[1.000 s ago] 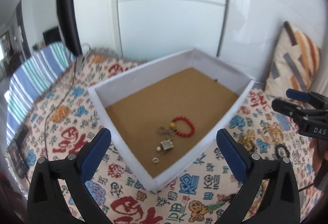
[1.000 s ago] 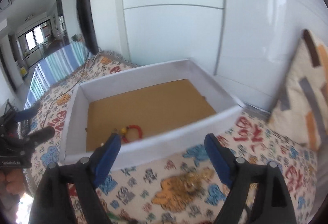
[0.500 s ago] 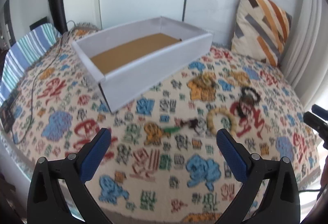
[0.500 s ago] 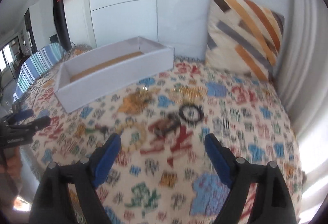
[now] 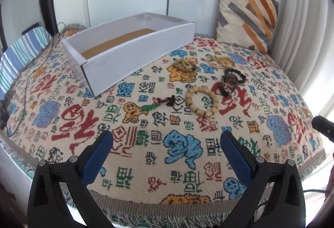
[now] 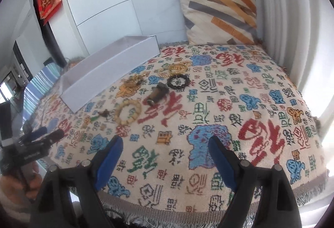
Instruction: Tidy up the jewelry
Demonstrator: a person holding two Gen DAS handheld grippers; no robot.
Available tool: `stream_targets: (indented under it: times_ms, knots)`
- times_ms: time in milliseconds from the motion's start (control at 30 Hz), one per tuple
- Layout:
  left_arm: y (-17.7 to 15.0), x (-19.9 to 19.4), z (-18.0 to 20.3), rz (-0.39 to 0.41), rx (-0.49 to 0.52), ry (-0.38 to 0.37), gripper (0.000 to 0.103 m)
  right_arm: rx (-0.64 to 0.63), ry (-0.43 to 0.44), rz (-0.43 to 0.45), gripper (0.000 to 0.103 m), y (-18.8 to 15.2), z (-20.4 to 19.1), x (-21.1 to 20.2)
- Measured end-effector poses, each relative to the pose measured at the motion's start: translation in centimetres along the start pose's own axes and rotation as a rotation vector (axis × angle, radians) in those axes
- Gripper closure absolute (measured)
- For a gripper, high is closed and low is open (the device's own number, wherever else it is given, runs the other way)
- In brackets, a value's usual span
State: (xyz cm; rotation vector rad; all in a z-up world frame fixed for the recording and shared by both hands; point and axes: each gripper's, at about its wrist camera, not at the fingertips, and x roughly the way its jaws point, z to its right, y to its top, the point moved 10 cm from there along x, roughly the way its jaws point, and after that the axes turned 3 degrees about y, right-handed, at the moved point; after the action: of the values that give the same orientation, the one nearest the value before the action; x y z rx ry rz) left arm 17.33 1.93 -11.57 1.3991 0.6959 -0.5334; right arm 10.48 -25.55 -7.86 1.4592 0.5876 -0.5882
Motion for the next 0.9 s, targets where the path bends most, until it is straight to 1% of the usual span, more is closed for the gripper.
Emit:
stream_targets:
  times_ms: [67, 133, 200, 300, 367, 433, 533, 667, 733, 900]
  knots:
    - [0.1, -0.1, 0.6, -0.016, 0.017, -0.03, 0.001, -0.007, -0.009, 0.024, 0.017, 0.0, 0.1, -0.4]
    - [0.3, -0.4, 1.3, -0.014, 0.055, -0.055, 0.001, -0.029, 0.005, 0.029, 0.017, 0.1, -0.3, -0.4]
    - [0.4, -0.7, 1.7, -0.008, 0.087, -0.057, 0.001, -0.054, -0.015, 0.035, 0.017, 0.1, -0.4, -0.3]
    - [0.2, -0.6, 2.0, -0.023, 0.105, -0.07, 0.001, -0.067, -0.012, 0.013, 0.017, 0.0, -0.8, 0.1]
    - [0.0, -0.4, 2.0, -0.033, 0.102, -0.075, 0.001, -0.087, -0.028, -0.01, 0.017, -0.2, -1.2, 0.4]
    - [-0.1, -0.3, 1.5, -0.038, 0.095, -0.051, 0.001, -0.12, -0.078, -0.042, 0.017, -0.4, -1.4, 0.7]
    - [-0.1, 0.0, 1.3, -0.055, 0.097, -0.045, 0.001, -0.148, -0.11, -0.049, 0.017, -0.3, -1.7, 0.6]
    - [-0.2, 0.0, 1.3, -0.087, 0.054, -0.097, 0.001, -0.178, -0.151, -0.051, 0.017, 0.1, -1.8, 0.4]
    - [-0.2, -0.1, 1.4, -0.095, 0.04, -0.11, 0.001, -0.189, -0.153, -0.053, 0.017, 0.1, -2.0, 0.4]
    - [-0.1, -0.2, 1.5, -0.088, 0.05, -0.089, 0.001, -0.207, -0.138, -0.055, 0.017, 0.3, -2.9, 0.6]
